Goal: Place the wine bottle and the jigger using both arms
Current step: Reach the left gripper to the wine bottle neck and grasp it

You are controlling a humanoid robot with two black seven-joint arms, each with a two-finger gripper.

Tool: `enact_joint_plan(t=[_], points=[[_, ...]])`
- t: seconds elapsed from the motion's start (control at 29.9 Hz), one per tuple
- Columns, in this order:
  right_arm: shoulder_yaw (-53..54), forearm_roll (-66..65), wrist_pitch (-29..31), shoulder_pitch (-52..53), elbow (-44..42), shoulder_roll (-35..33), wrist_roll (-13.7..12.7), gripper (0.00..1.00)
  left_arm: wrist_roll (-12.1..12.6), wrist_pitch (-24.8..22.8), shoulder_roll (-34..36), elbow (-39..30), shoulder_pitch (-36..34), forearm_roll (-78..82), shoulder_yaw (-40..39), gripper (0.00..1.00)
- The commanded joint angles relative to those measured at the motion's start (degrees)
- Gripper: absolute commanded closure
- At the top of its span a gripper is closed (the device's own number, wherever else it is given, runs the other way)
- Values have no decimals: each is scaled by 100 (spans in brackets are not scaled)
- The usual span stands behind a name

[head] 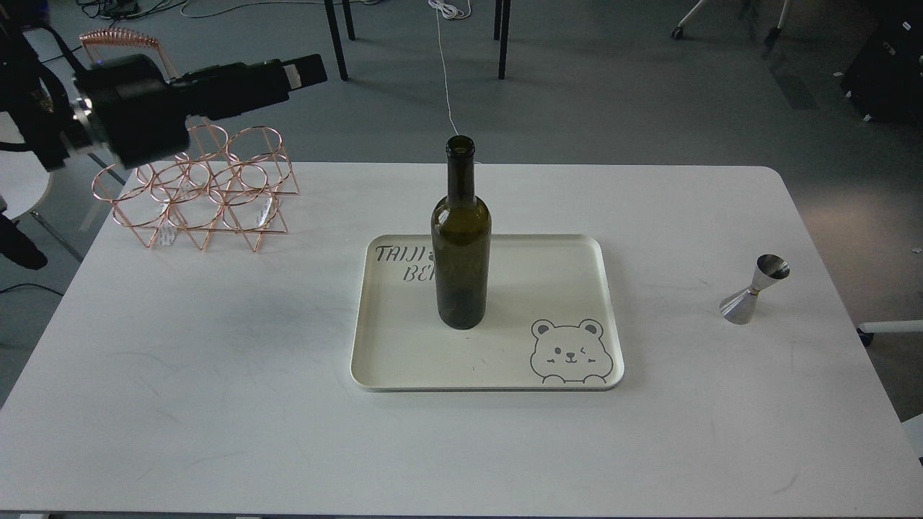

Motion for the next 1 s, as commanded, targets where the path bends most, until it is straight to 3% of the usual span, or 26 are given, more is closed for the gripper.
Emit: enact_joint_plan(t=[0.0,0.27,0.47,0.84,0.9,0.97], points=[[267,562,219,11,-38,178,-95,3,4,72,-477,-32,19,909,13,3],[487,1020,439,20,-38,240,-139,3,-22,81,-1479,-6,81,2589,126,3],[593,1020,466,82,6,240,-165,3,30,212,-1884,204,177,2678,496,4],[610,1020,448,117,24,240,-157,3,30,679,-2587,1180,204,2669,514,5],[610,1020,448,117,24,240,-157,3,22,696,-2588,1180,213,2669,514,12],[610,1020,448,117,24,240,-157,3,13,696,-2553,1180,221,2669,514,26]])
